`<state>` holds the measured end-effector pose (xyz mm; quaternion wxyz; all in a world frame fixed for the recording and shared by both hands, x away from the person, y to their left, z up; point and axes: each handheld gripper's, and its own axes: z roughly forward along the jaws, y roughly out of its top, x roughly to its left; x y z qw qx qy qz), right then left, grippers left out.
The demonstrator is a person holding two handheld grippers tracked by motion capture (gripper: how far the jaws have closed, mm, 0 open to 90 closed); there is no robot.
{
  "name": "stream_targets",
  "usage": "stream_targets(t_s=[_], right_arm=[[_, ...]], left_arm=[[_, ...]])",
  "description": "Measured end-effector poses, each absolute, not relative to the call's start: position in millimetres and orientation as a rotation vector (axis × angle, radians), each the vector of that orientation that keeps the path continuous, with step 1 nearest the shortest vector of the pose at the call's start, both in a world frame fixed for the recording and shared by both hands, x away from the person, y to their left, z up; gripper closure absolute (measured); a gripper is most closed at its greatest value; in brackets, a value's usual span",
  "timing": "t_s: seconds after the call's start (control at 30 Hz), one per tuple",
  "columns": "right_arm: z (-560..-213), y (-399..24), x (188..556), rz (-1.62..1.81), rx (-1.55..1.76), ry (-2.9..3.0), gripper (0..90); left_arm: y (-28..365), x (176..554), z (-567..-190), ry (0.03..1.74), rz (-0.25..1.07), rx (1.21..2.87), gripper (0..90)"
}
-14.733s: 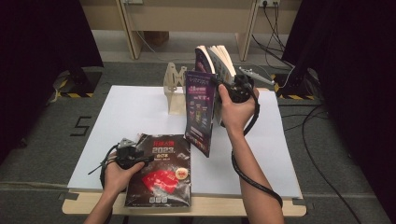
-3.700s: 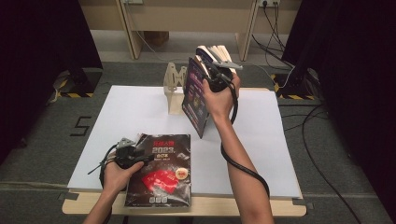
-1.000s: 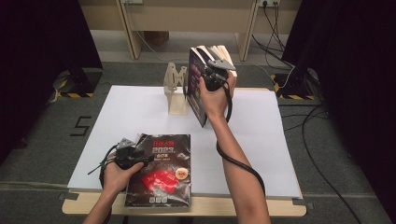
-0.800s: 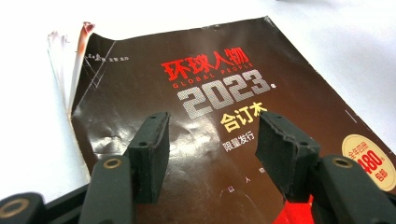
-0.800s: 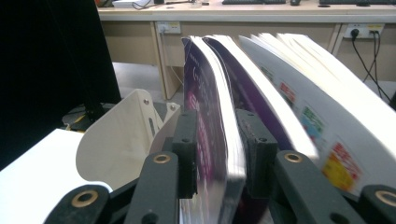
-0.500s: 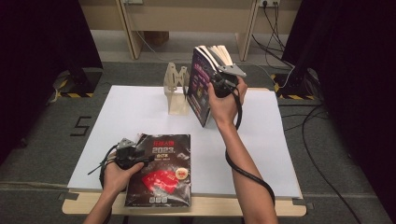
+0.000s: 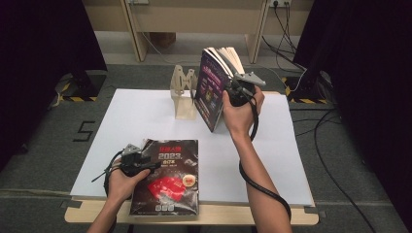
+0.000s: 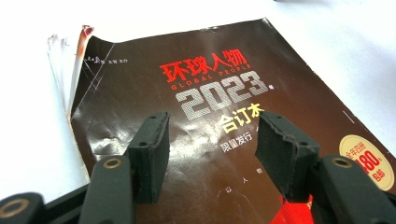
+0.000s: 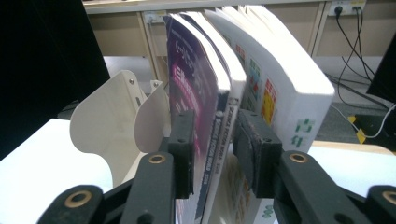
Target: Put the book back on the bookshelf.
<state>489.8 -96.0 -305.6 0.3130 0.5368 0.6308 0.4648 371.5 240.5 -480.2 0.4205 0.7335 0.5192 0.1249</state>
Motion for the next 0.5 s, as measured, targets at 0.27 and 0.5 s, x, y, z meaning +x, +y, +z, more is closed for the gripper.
stream_targets(t_s=[0.27,0.5], right_arm=[[-311.2,-97.3,498.5,1.215,1.418,1.654,64.1],[-308.3,-92.0,511.0,1.197,1.429,1.645,63.6]], left_arm=[[241.4,372.0,-481.0,1.302,0.314,1.837,43.8],[242.4,372.1,-480.2,1.307,0.317,1.832,43.8]])
